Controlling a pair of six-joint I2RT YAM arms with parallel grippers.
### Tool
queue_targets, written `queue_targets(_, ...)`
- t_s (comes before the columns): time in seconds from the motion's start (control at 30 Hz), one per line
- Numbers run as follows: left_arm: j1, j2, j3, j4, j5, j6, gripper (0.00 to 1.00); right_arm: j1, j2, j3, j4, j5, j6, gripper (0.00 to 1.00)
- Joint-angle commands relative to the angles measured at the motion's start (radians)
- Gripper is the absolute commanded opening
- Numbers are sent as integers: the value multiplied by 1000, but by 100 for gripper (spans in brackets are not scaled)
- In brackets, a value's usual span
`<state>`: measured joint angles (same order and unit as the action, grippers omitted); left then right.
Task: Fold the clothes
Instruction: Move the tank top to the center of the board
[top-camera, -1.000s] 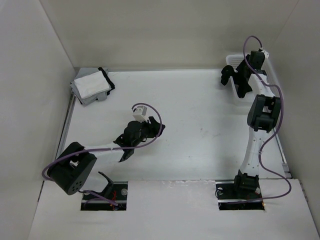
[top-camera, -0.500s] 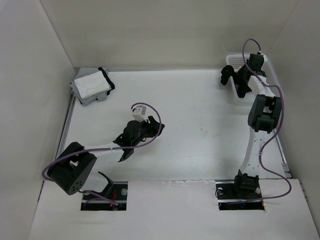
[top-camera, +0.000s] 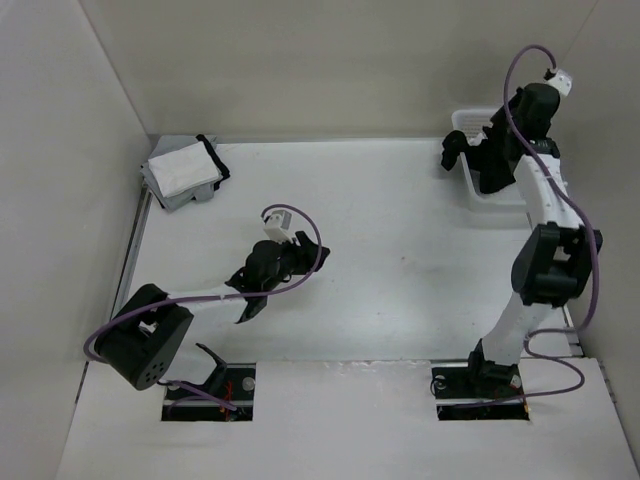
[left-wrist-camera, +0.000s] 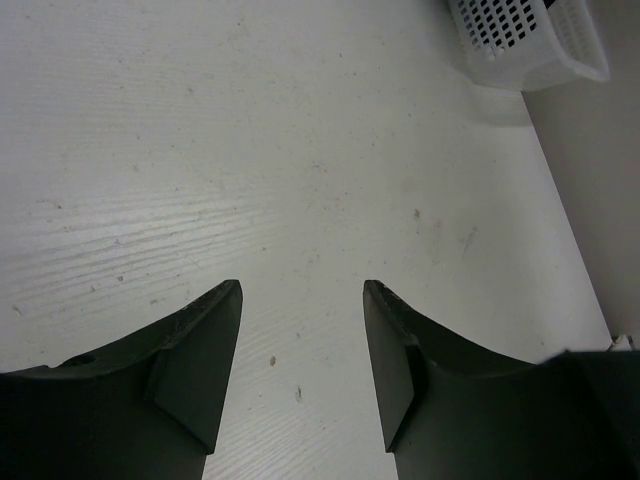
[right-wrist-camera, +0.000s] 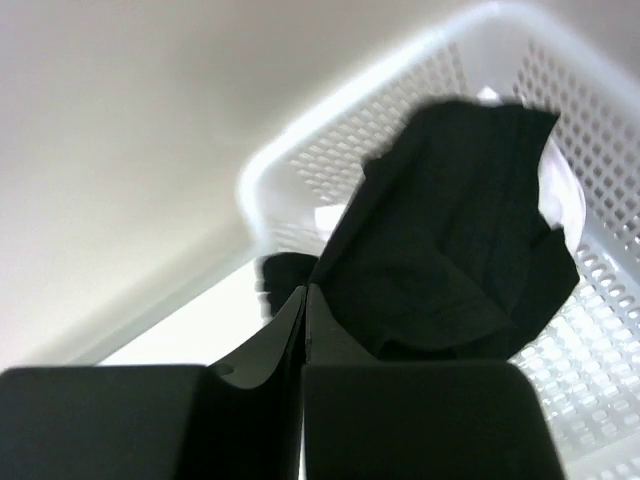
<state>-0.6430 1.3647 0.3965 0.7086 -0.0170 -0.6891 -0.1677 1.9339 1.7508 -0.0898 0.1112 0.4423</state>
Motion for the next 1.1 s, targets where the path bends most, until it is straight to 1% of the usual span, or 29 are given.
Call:
queue_targets(0.0,15,-44,-8,65,31,-20,50,108,-338,-40,154,-1,-8,0)
queue_targets(0.07,22,-68,-15,60,31,-23,50,176,-468,-66,168,18,-33,0)
queue_targets(0.1,33,-93,-22,55,31,-27,50,232,-549,-73,170,40,-59,0)
queue_targets(0.2,58,-125,-36,46,31,-46,50,346,-670,-62,171,80,-118,0)
queue_targets(0.23,71,-142,-41,39,31,-56,50,427,-726,-44,173,105,-161,0)
queue_targets(0.3,98,-173,-53,22,31,-75,50,557,-782,-1,167,139,-229,0)
queue_targets(0.33,130,-205,-61,-3,29,-95,50,658,-808,34,165,160,-284,0)
queue_targets(0.43,194,-272,-73,-70,31,-135,50,841,-820,75,160,197,-364,0)
queue_targets(0.5,239,-318,-82,-116,31,-158,50,891,-810,52,157,208,-369,0)
queue_targets(0.57,289,-375,-106,-162,32,-187,50,914,-799,-46,168,206,-350,0)
queue_targets(0.6,317,-404,-123,-184,35,-197,50,906,-794,-112,183,206,-317,0)
queue_targets(0.67,360,-450,-148,-213,43,-208,50,877,-780,-250,225,187,-220,0)
queue_targets(0.77,400,-475,-157,-245,55,-207,50,822,-709,-367,280,122,-85,0)
queue_targets(0.83,421,-470,-150,-264,71,-202,50,781,-603,-390,300,67,7,0)
queue_targets(0.93,418,-452,-137,-265,97,-205,47,747,-448,-349,299,44,59,0)
queue_targets(1.03,382,-454,-125,-281,149,-219,42,742,-377,-323,301,48,62,0)
queue_targets(1.07,353,-461,-119,-290,166,-224,39,739,-368,-324,305,51,65,0)
